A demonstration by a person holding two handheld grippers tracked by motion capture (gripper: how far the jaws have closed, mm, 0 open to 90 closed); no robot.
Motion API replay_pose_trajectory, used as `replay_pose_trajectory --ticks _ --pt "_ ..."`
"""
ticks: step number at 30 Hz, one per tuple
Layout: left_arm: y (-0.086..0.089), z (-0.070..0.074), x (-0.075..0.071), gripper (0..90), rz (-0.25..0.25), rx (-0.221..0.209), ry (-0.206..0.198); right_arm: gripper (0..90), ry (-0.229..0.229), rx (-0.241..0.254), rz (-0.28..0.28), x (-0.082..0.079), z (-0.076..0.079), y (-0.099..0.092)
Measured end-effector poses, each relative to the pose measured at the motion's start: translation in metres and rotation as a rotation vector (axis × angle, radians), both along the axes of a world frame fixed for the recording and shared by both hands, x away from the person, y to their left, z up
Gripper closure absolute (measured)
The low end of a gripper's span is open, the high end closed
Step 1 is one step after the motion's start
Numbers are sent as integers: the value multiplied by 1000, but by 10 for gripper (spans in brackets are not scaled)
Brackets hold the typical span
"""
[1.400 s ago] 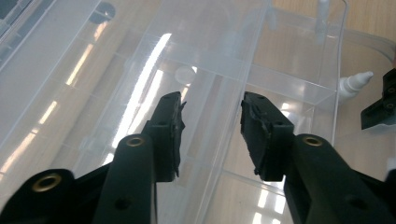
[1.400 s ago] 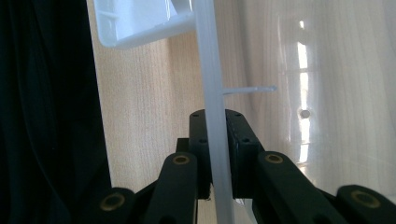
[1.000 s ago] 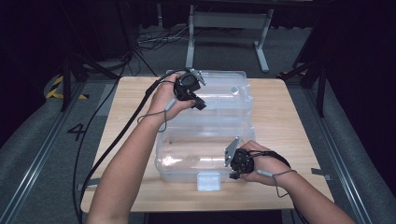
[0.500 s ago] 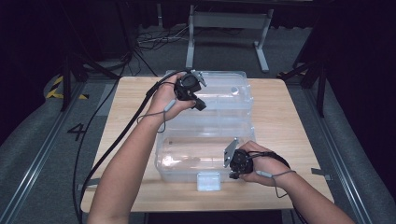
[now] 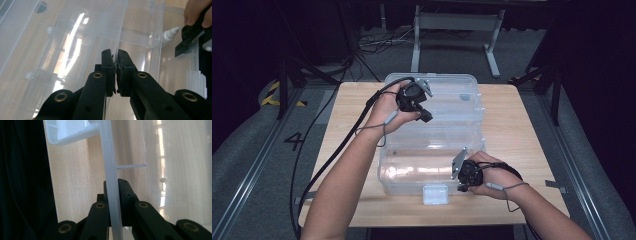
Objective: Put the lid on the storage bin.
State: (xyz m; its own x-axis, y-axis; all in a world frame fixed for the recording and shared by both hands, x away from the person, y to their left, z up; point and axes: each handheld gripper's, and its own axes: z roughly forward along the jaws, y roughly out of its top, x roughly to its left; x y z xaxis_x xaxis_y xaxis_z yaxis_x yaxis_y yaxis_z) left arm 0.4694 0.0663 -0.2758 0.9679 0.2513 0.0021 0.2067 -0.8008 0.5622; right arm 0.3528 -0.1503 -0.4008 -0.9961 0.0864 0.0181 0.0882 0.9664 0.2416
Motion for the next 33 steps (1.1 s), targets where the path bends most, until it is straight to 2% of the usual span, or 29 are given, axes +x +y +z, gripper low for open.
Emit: replay_pose_trajectory --ticks 11,17,33 --pt "1 2 -17 867 -26 4 -6 866 -12 -10 15 0 0 0" --pt "1 3 -21 868 -35 7 -5 866 -13 -6 10 -1 0 0" --pt "-3 4 -44 876 -70 48 -15 864 -22 -9 7 -2 0 0"
